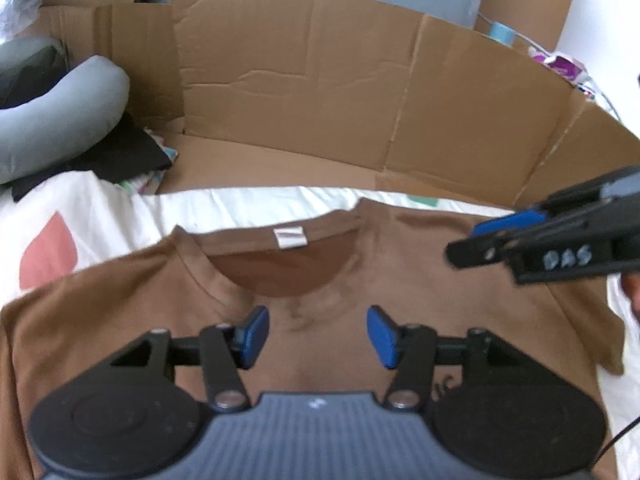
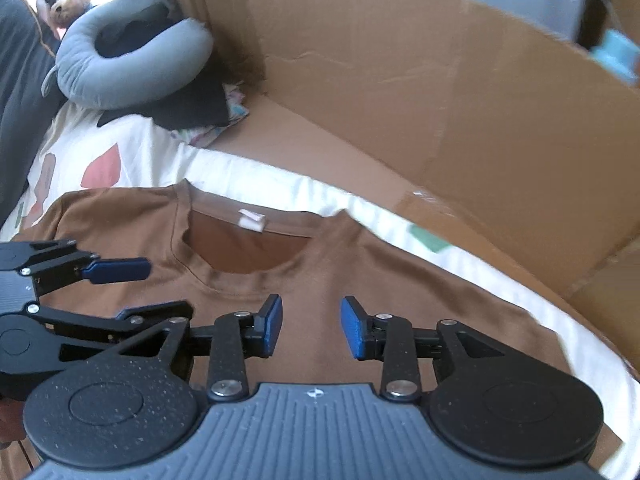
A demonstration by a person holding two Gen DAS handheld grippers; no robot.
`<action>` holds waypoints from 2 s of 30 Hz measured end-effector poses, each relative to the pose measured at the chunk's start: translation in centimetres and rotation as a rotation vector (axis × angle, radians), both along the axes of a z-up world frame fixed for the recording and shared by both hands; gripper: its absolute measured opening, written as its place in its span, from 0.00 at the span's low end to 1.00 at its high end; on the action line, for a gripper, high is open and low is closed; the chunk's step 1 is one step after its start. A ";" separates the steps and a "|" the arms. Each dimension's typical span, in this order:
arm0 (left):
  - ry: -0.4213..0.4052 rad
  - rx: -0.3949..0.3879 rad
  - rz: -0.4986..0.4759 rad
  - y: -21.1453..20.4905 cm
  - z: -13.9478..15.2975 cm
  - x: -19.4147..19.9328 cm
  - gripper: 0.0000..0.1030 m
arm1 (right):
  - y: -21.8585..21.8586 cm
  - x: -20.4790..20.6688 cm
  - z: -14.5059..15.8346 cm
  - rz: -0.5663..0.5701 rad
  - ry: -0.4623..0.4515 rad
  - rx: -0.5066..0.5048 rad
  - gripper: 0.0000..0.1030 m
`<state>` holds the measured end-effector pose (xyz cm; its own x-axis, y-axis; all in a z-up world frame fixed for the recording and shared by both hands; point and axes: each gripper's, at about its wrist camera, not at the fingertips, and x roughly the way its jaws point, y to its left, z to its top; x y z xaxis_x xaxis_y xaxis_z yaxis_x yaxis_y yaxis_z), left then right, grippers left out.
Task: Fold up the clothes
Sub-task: 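Open both grippers and release the T-shirt flat on the sheet, then move the open right gripper to the T-shirt sleeve edge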
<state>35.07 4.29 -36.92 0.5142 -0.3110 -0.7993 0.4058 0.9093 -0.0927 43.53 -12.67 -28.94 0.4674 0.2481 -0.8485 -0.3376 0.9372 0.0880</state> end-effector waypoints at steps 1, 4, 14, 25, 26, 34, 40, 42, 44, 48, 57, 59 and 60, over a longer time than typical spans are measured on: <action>0.002 0.008 -0.005 -0.2 0.2 -0.5 0.61 | -0.6 -0.6 0.6 -0.007 -0.004 0.001 0.38; 0.011 0.035 -0.029 -1.1 0.6 -2.1 0.61 | -2.6 -2.5 2.1 -0.036 -0.023 0.012 0.44; 0.061 0.034 -0.058 -1.9 0.0 -5.9 0.68 | -9.2 -7.8 1.3 -0.132 -0.014 0.043 0.54; 0.092 0.076 -0.010 -0.6 -1.1 -7.8 0.69 | -14.9 -10.5 0.8 -0.184 -0.029 0.053 0.72; 0.090 0.080 -0.013 -0.5 -1.1 -8.0 0.69 | -15.3 -10.6 0.7 -0.190 -0.035 0.048 0.72; 0.132 0.089 0.033 0.5 -1.4 -8.0 0.71 | -19.8 -10.2 -0.6 -0.245 -0.070 -0.057 0.72; 0.182 0.078 0.106 2.2 -2.6 -7.2 0.71 | -24.6 -8.5 -1.9 -0.379 -0.022 0.005 0.70; 0.185 0.081 0.123 2.6 -2.8 -7.1 0.71 | -25.9 -8.0 -2.7 -0.429 0.006 0.029 0.70; 0.187 0.081 0.133 2.9 -3.0 -7.0 0.71 | -26.9 -7.5 -3.5 -0.471 0.035 0.038 0.69; 0.214 0.059 0.138 3.3 -3.5 -6.8 0.71 | -28.6 -6.4 -4.9 -0.548 0.082 0.046 0.63; 0.219 0.028 0.127 3.0 -4.1 -5.9 0.71 | -31.0 -5.1 -6.9 -0.663 0.142 0.087 0.61; 0.219 0.030 0.122 3.0 -4.3 -5.7 0.71 | -31.3 -4.8 -7.5 -0.673 0.167 0.106 0.57; 0.219 0.030 0.121 3.0 -4.3 -5.6 0.71 | -31.4 -4.7 -7.7 -0.677 0.175 0.107 0.55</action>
<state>29.49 7.26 -41.27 0.3599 -0.2324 -0.9036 0.2675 0.9535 -0.1387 38.82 -44.04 -36.69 0.4071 0.0377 -0.9126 0.3436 0.9194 0.1913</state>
